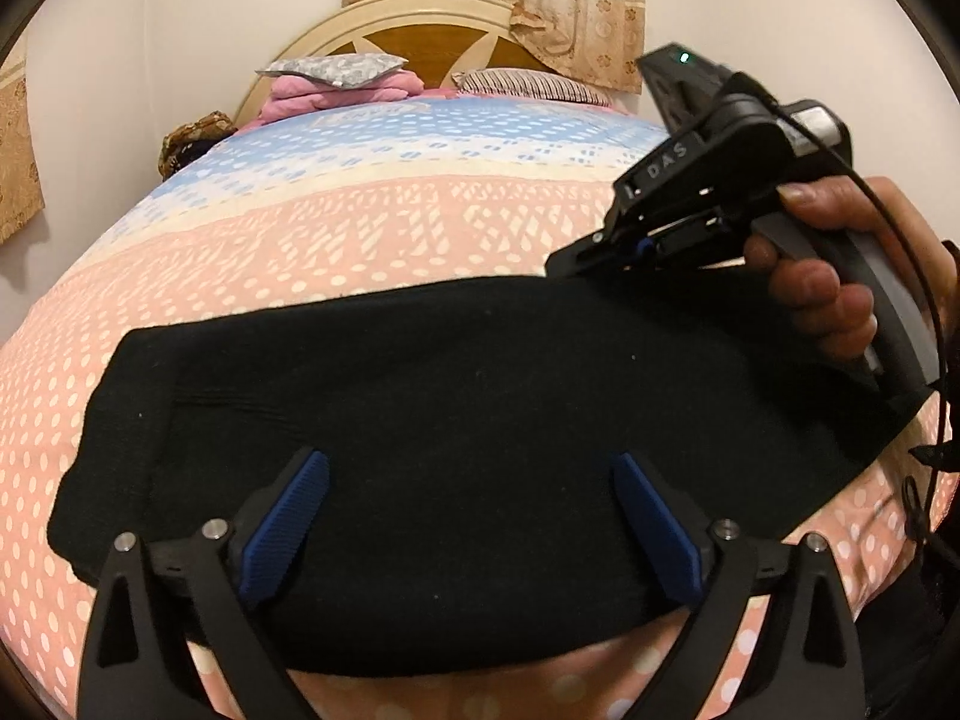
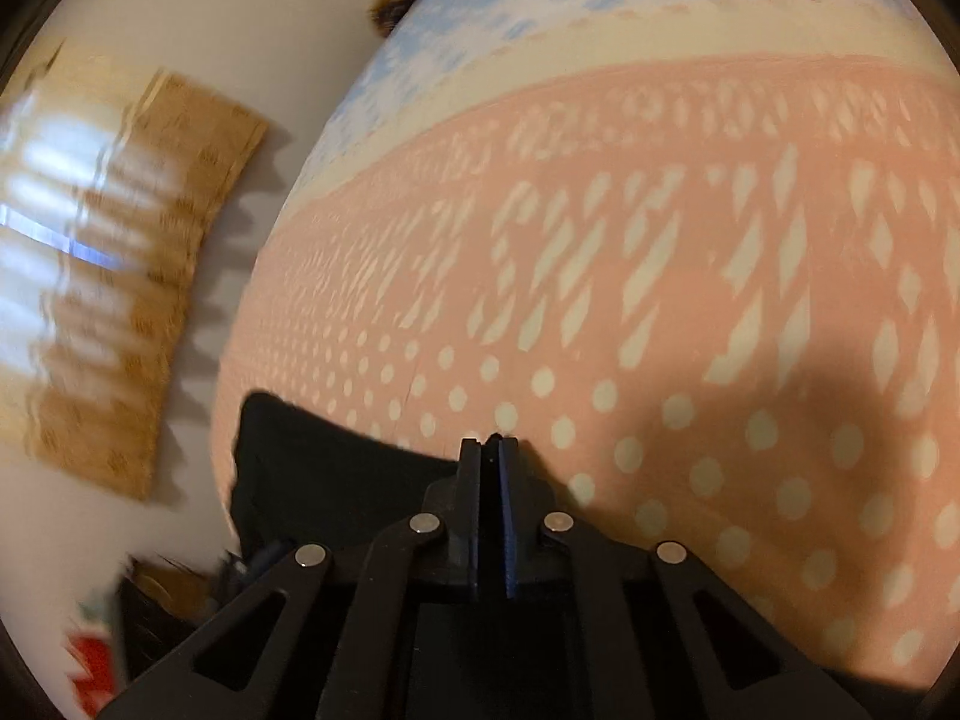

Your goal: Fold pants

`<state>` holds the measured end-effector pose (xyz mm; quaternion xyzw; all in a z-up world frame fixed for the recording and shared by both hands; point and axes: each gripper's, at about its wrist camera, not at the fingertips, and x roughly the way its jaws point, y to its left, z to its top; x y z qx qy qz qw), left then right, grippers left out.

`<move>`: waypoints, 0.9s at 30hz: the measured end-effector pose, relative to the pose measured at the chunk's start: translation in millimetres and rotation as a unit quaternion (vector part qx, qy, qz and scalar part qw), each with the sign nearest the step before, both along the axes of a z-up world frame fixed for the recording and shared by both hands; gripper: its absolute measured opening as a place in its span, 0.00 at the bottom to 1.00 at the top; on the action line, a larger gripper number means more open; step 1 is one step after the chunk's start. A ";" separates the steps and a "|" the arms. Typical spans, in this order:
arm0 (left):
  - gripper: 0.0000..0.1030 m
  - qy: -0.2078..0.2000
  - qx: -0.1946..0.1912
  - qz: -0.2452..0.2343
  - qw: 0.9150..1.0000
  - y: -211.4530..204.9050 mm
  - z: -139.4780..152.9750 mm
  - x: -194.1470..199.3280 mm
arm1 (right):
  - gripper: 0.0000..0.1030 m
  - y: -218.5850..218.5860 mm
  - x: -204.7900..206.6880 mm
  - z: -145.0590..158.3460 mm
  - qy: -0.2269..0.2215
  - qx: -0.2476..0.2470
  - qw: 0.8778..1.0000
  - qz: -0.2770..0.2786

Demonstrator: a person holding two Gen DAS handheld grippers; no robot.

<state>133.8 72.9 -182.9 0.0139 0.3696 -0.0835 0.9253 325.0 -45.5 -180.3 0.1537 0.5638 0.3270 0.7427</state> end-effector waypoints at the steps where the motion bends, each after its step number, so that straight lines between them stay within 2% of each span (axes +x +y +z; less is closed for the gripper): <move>1: 0.96 0.000 -0.001 -0.001 1.000 0.7 0.4 -0.2 | 0.13 -2.1 -3.2 4.3 -0.006 -0.004 1.000 -0.002; 2: 0.96 0.001 -0.002 -0.001 1.000 1.4 0.7 -0.3 | 0.19 -7.8 -7.3 9.5 -0.013 -0.009 1.000 -0.011; 3: 0.96 0.001 -0.002 -0.002 1.000 2.2 1.1 -0.4 | 0.38 -15.5 -11.5 15.5 -0.026 -0.013 0.999 -0.023; 4: 0.96 0.001 -0.002 -0.001 1.000 2.3 1.6 -0.2 | 0.47 -25.7 -18.2 23.0 -0.046 -0.018 0.998 -0.034; 8: 0.96 0.002 0.001 -0.002 1.000 1.1 1.9 -1.7 | 0.47 -89.1 -47.5 44.1 -0.082 -0.012 0.994 -0.072; 11: 0.96 0.002 0.002 0.000 1.000 -0.3 1.6 -1.9 | 0.47 -159.2 -81.0 54.5 -0.110 -0.026 0.985 -0.132; 13: 0.96 0.000 0.004 0.002 1.000 -1.2 0.8 -1.0 | 0.47 -215.2 -108.5 57.7 -0.121 -0.032 0.974 -0.187; 17: 0.97 -0.001 0.007 0.009 1.000 -2.4 0.4 -1.9 | 0.47 -328.1 -173.0 56.4 -0.136 -0.030 0.941 -0.307; 20: 0.97 0.003 0.009 0.016 1.000 -2.7 1.1 -1.1 | 0.48 -388.5 -213.9 55.5 -0.136 -0.022 0.916 -0.376; 23: 0.98 0.006 0.010 0.021 1.000 -2.8 1.2 -1.0 | 0.48 -447.1 -255.6 56.2 -0.144 -0.009 0.885 -0.442; 27: 0.99 0.004 0.011 0.027 1.000 -2.8 -0.2 -1.1 | 0.48 -511.4 -297.1 44.9 -0.116 -0.014 0.836 -0.536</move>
